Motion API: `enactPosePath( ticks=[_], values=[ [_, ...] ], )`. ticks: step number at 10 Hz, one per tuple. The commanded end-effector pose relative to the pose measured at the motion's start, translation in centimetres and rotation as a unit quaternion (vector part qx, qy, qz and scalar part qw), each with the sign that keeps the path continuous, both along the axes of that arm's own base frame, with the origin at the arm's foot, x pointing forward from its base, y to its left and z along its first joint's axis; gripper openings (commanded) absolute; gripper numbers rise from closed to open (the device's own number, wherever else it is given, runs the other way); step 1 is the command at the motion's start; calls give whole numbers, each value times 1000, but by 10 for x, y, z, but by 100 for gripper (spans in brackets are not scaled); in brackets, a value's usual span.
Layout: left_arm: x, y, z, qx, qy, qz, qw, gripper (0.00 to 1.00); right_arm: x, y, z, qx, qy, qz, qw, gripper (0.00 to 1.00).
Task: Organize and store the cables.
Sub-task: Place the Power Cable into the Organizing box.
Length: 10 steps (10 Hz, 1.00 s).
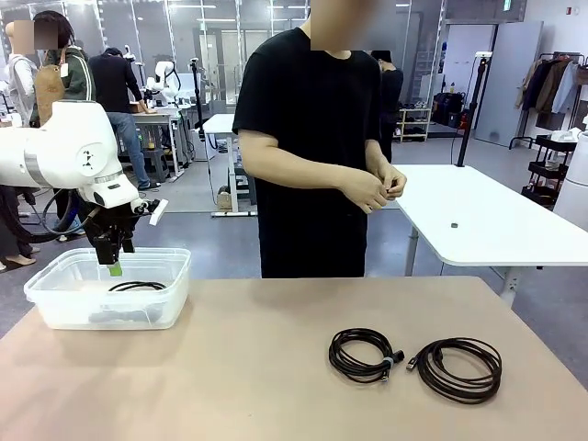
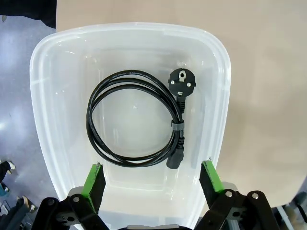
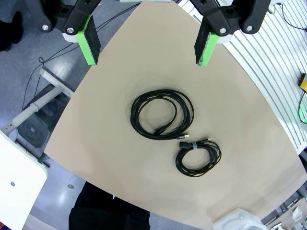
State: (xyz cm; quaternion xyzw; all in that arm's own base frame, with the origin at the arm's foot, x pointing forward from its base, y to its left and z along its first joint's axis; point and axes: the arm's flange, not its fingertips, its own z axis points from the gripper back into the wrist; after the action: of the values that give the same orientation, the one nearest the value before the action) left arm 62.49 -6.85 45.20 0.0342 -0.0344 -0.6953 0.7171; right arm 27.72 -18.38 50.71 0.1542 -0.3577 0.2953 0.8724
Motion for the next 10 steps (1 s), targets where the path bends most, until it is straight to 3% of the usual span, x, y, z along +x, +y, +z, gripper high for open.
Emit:
enactPosePath(
  ticks=[1, 4, 6, 8, 10],
  values=[
    [0, 2, 0, 0, -1, -3, 1000, 100, -1, -2, 0, -1, -5, 8, 1000, 100],
    [0, 0, 0, 0, 0, 0, 1000, 100, -1, -2, 0, -1, -5, 8, 1000, 100],
    [-9, 1, 26, 8, -9, 34, 999, 100, -1, -2, 0, -1, -5, 8, 1000, 100],
    [-54, 29, 64, -25, -31, 83, 996, 100, -1, -2, 0, -1, -5, 8, 1000, 100],
    [-111, 62, 75, -103, -51, 129, 985, 100, -1, -2, 0, -1, -5, 8, 1000, 100]
  ],
)
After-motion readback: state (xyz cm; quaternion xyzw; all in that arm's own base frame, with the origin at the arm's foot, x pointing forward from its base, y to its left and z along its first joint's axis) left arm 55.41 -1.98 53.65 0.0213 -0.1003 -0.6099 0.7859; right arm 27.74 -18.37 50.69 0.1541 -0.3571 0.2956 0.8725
